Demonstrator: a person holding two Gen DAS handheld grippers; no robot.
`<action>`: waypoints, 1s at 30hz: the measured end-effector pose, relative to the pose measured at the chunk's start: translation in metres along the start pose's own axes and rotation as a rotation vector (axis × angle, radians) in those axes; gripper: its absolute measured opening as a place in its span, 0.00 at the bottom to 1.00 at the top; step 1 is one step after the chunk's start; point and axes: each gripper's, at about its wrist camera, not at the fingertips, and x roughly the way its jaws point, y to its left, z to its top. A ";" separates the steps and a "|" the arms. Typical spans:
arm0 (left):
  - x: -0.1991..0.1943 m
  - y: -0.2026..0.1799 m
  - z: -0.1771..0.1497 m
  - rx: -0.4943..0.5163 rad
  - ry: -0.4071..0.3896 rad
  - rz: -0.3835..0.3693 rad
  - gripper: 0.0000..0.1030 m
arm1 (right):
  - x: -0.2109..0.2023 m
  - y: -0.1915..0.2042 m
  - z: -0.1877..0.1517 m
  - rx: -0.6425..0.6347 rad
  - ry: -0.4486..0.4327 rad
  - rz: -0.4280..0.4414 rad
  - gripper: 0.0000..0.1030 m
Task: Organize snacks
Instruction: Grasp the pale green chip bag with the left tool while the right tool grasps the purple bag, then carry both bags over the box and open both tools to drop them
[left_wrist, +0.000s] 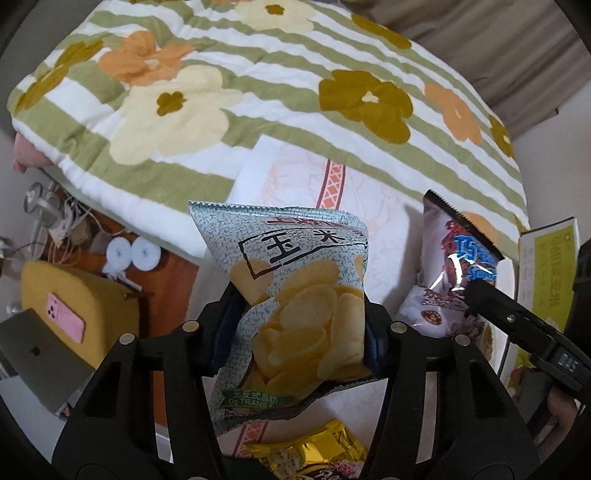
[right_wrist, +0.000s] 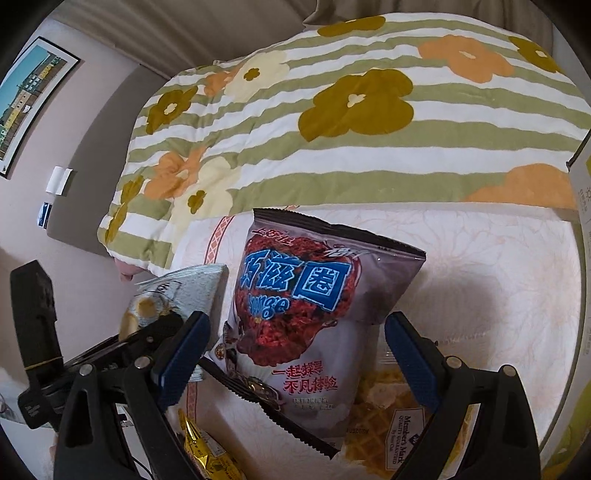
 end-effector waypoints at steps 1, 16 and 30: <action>-0.003 0.000 0.000 0.004 -0.008 0.002 0.50 | 0.002 0.000 0.002 0.003 0.005 0.003 0.92; -0.033 0.010 -0.006 -0.002 -0.067 -0.010 0.50 | 0.026 0.008 0.001 -0.044 0.030 -0.033 0.77; -0.078 0.012 -0.009 0.034 -0.137 -0.062 0.50 | -0.039 0.037 -0.009 -0.076 -0.117 -0.029 0.63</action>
